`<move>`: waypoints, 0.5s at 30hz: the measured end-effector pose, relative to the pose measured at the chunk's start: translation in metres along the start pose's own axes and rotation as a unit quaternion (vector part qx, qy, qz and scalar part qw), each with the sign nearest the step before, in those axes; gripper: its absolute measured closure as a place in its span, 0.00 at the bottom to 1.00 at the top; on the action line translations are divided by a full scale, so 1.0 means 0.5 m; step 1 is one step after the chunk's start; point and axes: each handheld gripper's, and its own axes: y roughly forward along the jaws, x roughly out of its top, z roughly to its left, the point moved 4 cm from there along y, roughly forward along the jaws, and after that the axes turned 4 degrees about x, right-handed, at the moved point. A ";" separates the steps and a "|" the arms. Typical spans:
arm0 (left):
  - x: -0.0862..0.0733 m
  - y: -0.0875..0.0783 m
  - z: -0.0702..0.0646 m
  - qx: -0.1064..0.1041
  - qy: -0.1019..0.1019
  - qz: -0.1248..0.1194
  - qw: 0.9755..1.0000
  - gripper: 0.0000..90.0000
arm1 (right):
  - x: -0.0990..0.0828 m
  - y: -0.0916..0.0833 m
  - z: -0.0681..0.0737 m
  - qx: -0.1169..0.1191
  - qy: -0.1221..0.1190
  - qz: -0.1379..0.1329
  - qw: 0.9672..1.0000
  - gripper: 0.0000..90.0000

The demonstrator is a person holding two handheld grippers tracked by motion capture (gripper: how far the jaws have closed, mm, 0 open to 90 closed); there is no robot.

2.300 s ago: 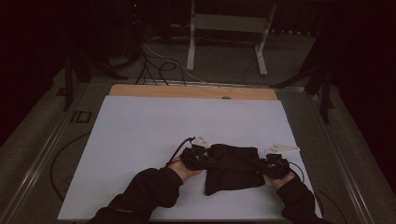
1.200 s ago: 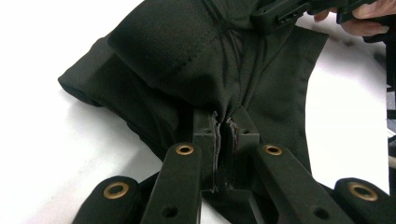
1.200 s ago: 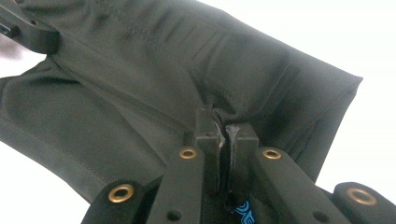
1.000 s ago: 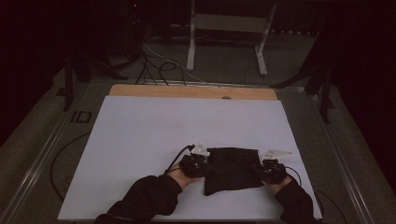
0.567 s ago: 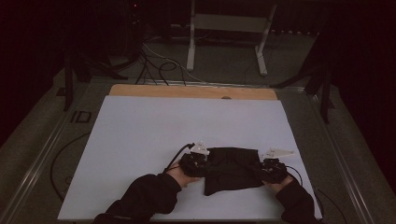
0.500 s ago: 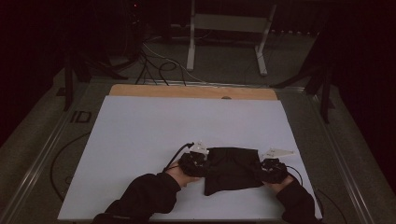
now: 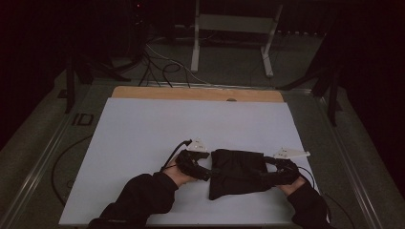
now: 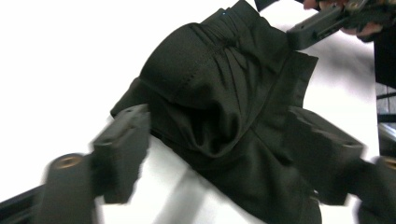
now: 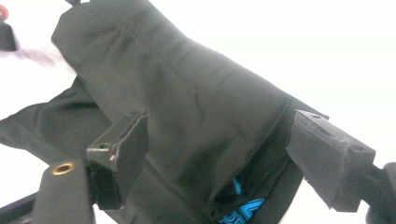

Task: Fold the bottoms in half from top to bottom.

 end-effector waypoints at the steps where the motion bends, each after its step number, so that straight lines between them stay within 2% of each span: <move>1: 0.000 0.000 0.000 0.000 0.000 0.000 1.000 0.20 | 0.000 0.000 0.000 0.000 0.000 0.000 1.000 0.18; 3: 0.009 -0.006 0.008 0.018 -0.005 -0.003 1.000 0.18 | 0.011 -0.006 -0.004 -0.001 0.003 -0.011 1.000 0.16; 6: 0.018 -0.011 0.013 0.025 -0.008 -0.009 1.000 0.17 | 0.025 -0.012 -0.007 -0.006 -0.005 -0.010 1.000 0.15; 9: 0.024 -0.013 0.021 0.035 -0.004 -0.009 0.999 0.18 | 0.041 -0.012 -0.010 -0.005 -0.007 -0.012 1.000 0.15; 11: 0.027 -0.013 0.025 0.041 -0.009 -0.013 0.999 0.19 | 0.051 -0.013 -0.014 -0.011 -0.016 -0.018 1.000 0.16; 12: 0.029 -0.014 0.029 0.046 -0.012 -0.018 0.999 0.21 | 0.056 -0.013 -0.017 -0.013 -0.017 -0.018 1.000 0.19; 15: 0.033 -0.015 0.042 0.061 -0.028 -0.024 0.997 0.28 | 0.068 -0.016 -0.030 -0.032 -0.021 -0.023 0.999 0.38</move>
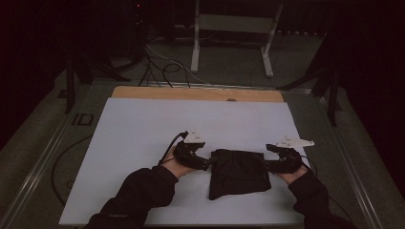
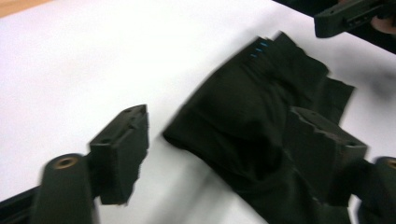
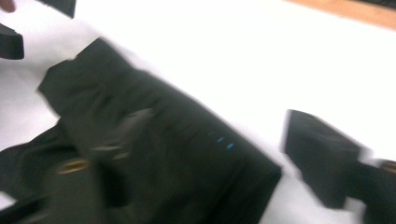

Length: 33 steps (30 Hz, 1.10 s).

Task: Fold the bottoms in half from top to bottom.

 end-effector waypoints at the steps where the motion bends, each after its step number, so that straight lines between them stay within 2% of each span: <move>1: 0.001 0.001 0.005 0.000 0.001 0.004 1.000 0.32 | 0.003 0.002 -0.005 -0.007 0.000 0.002 1.000 0.42; 3: 0.003 0.007 0.013 0.011 -0.001 0.008 1.000 0.38 | 0.006 0.006 -0.012 -0.020 -0.008 0.008 1.000 0.54; 8: -0.001 0.025 0.026 0.019 0.001 0.035 0.999 0.63 | 0.004 0.027 -0.035 -0.041 -0.017 0.031 0.999 0.79; 12: -0.007 0.044 0.028 0.017 -0.003 0.046 0.999 0.83 | -0.005 0.048 -0.057 -0.054 -0.022 0.051 0.997 0.98; 13: -0.008 0.049 0.028 0.013 -0.006 0.048 0.999 0.88 | -0.009 0.053 -0.062 -0.057 -0.021 0.057 0.997 1.00; 17: -0.016 0.068 0.025 0.003 -0.009 0.060 0.998 0.99 | -0.024 0.071 -0.075 -0.050 -0.007 0.067 0.996 1.00; 23: -0.020 0.091 0.017 -0.013 -0.016 0.068 0.997 1.00 | -0.040 0.086 -0.082 -0.045 -0.001 0.081 0.996 1.00; 29: -0.021 0.104 0.010 -0.019 -0.016 0.071 0.997 1.00 | -0.053 0.102 -0.083 -0.039 -0.003 0.095 0.995 1.00; 33: -0.018 0.104 0.002 -0.027 -0.009 0.068 0.997 1.00 | -0.056 0.106 -0.076 -0.031 -0.001 0.098 0.995 1.00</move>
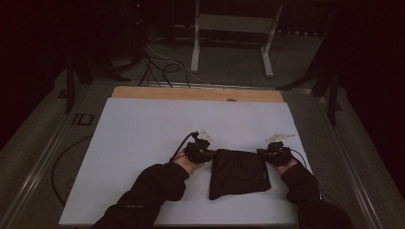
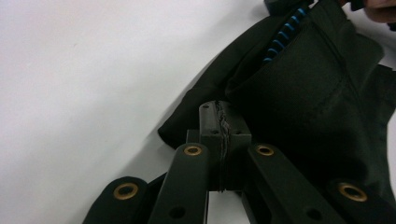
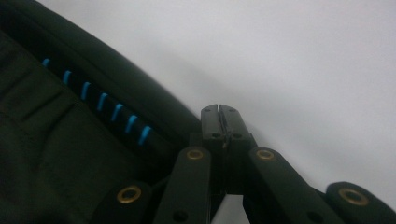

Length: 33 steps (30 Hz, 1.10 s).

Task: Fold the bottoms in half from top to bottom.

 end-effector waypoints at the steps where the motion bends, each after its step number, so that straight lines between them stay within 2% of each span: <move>1: 0.001 -0.001 -0.003 -0.002 0.000 -0.003 1.000 1.00 | 0.000 0.000 0.002 0.003 0.000 -0.002 1.000 1.00; 7: 0.000 -0.008 -0.021 -0.010 0.016 -0.006 1.000 1.00 | -0.001 -0.011 0.013 0.024 0.002 -0.014 1.000 1.00; 16: -0.008 -0.019 -0.034 -0.020 0.022 -0.006 1.000 1.00 | -0.008 -0.035 0.039 0.040 0.006 -0.027 0.999 1.00; 28: -0.021 -0.037 -0.062 -0.035 0.041 -0.004 0.999 1.00 | -0.021 -0.061 0.074 0.061 -0.003 -0.035 0.997 1.00; 33: -0.030 -0.045 -0.076 -0.046 0.048 -0.002 0.998 1.00 | -0.032 -0.078 0.099 0.080 -0.008 -0.040 0.996 1.00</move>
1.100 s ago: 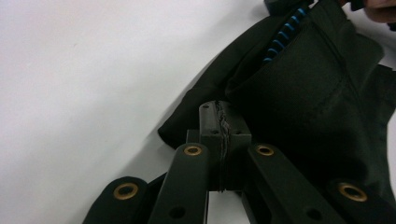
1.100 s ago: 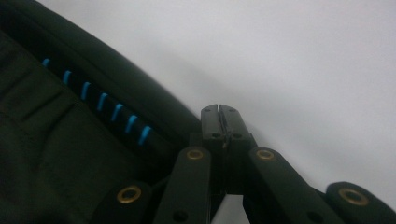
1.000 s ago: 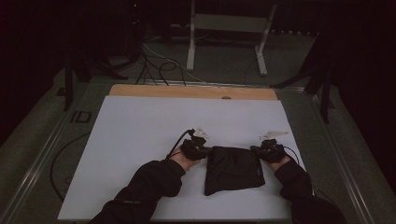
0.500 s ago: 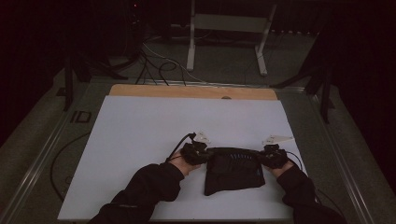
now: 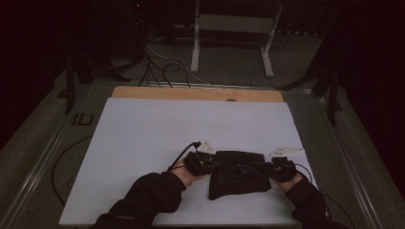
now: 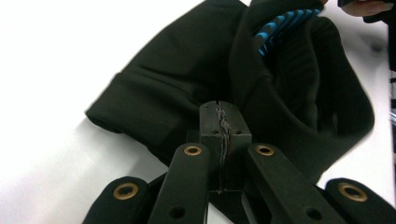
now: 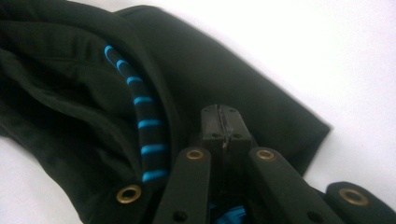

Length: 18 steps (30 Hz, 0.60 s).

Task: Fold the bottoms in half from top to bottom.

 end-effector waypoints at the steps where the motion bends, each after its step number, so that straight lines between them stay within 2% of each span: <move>1: -0.002 -0.001 -0.004 -0.002 0.002 0.001 1.000 1.00 | -0.003 -0.002 0.007 0.003 -0.001 0.000 1.000 1.00; 9: -0.013 -0.008 -0.033 -0.015 0.018 0.000 1.000 1.00 | -0.024 -0.014 0.047 0.019 -0.019 0.006 1.000 1.00; 14: -0.019 -0.006 -0.046 -0.019 0.028 0.003 0.999 1.00 | -0.035 -0.014 0.062 0.031 -0.018 0.012 0.999 1.00; 18: -0.026 -0.004 -0.053 -0.021 0.035 0.010 0.999 1.00 | -0.040 -0.013 0.071 0.038 -0.027 0.018 0.999 1.00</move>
